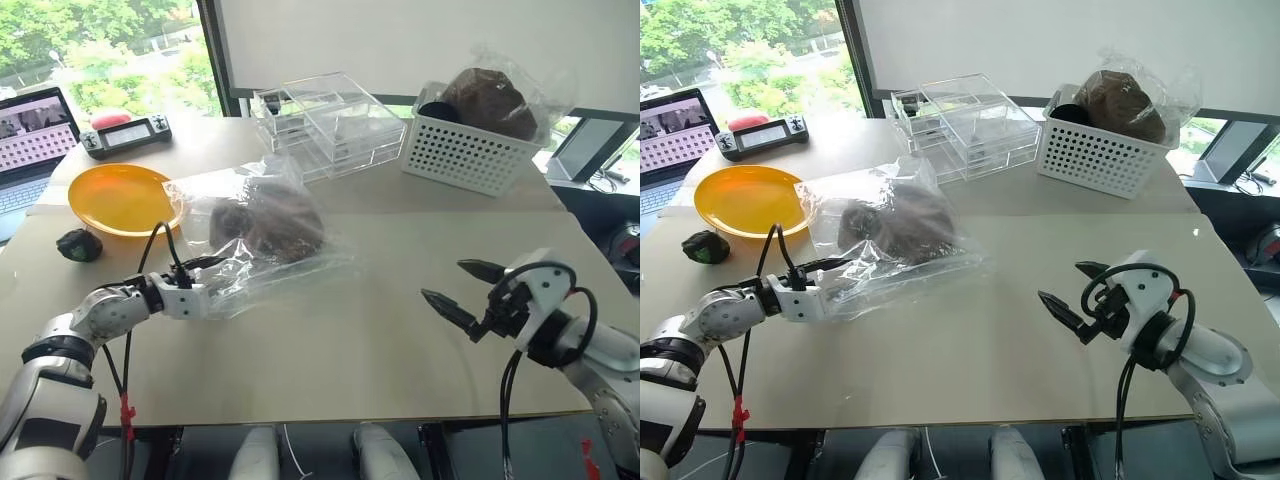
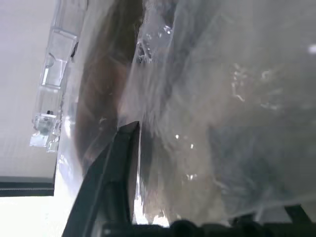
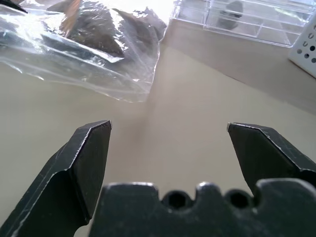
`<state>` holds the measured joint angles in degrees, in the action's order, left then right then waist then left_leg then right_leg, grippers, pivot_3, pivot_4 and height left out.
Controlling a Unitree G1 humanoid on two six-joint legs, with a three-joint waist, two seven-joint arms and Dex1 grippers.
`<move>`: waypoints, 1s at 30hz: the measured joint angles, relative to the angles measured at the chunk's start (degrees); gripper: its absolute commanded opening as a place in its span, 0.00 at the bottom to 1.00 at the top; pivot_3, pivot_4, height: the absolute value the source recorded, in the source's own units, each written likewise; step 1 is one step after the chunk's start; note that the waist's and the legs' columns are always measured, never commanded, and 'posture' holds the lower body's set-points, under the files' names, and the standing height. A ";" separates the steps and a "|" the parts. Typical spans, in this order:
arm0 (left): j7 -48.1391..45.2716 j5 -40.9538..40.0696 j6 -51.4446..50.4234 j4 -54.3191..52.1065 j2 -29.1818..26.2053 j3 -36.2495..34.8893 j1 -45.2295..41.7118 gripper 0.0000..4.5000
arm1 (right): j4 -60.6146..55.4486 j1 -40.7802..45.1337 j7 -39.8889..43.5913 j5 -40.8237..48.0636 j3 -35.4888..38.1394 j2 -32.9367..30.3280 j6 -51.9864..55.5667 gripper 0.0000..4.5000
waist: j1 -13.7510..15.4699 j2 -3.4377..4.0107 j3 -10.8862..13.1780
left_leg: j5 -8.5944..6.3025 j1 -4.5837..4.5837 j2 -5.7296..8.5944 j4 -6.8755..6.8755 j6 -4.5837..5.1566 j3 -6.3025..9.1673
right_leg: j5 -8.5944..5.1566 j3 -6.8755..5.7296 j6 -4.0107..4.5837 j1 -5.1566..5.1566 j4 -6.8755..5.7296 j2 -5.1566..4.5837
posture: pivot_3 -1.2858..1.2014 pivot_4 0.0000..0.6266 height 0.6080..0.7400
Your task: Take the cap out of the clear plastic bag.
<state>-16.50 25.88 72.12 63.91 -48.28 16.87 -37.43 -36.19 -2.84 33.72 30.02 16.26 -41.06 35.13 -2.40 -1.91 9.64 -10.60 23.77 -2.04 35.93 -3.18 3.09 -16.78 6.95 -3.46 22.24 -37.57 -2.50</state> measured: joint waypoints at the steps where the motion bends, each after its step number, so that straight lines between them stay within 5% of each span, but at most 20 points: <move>1: -0.47 -1.20 1.14 -0.02 -0.19 -0.21 0.66 0.89 | 0.19 0.06 0.04 -0.04 -0.05 0.00 -0.09 1.00 | -0.01 0.00 0.00 | 0.00 0.00 -0.01 0.00 0.00 0.00 | 0.00 0.00 0.01 0.00 0.00 0.00 | 0.52 0.24 0.96; 3: -0.91 -2.90 2.99 -0.32 -0.92 -0.76 1.90 1.00 | 0.54 0.19 0.12 -0.11 -0.14 0.01 -0.24 1.00 | -0.07 0.00 0.00 | 0.00 -0.02 -0.01 0.00 0.00 0.00 | 0.02 0.00 0.03 0.00 -0.02 0.00 | 0.52 0.24 0.96; 10: -2.05 -7.89 4.18 0.01 -4.12 -3.41 8.16 1.00 | 0.89 0.30 0.93 -0.64 -0.76 0.08 -0.97 1.00 | -0.52 0.02 -0.01 | 0.00 -0.28 -0.04 -0.01 0.00 -0.09 | -0.02 0.07 -0.03 -0.05 -0.22 0.03 | 0.52 0.24 0.96; 15: -9.06 -15.34 -5.45 2.86 -3.97 -8.49 8.92 1.00 | 2.08 0.42 1.17 -0.77 -1.82 0.14 -1.14 1.00 | -0.99 0.10 -0.06 | 0.07 -0.62 -0.11 -0.05 0.09 -0.13 | -0.14 0.07 0.10 -0.16 -0.52 0.11 | 0.52 0.24 0.96; 20: -28.44 -30.92 -27.30 -0.55 1.04 -16.43 5.89 1.00 | 3.46 1.89 2.04 -0.85 -2.34 0.12 -1.19 1.00 | -1.12 0.14 -0.07 | 0.23 -0.46 -0.09 -0.02 0.25 -0.11 | -0.12 0.04 0.12 -0.09 -0.58 0.13 | 0.52 0.24 0.96; 25: -42.23 -47.19 -57.78 -22.99 3.49 -19.93 8.40 1.00 | 3.78 3.32 2.54 -1.28 -3.60 0.13 -1.25 1.00 | -1.08 0.05 -0.03 | 0.21 0.00 -0.09 -0.03 0.27 0.04 | -0.04 -0.05 0.28 0.15 -0.50 0.11 | 0.52 0.24 0.96; 30: -49.77 -64.93 -90.96 -53.99 -2.76 -20.28 17.16 1.00 | 4.56 3.66 2.82 -1.87 -4.27 0.15 -1.27 1.00 | -1.67 0.03 0.02 | 0.13 0.07 -0.07 -0.06 0.28 0.06 | 0.02 -0.05 0.50 0.24 -0.49 0.05 | 0.52 0.24 0.96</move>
<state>-66.28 -39.05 -18.84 9.92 -51.04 -3.42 -20.27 -31.62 0.82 36.54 28.16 11.98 -40.90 33.87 -4.07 -1.87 9.66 -10.47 23.84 -2.11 35.87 -2.90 3.15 -16.76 6.91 -2.96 22.48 -38.06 -2.45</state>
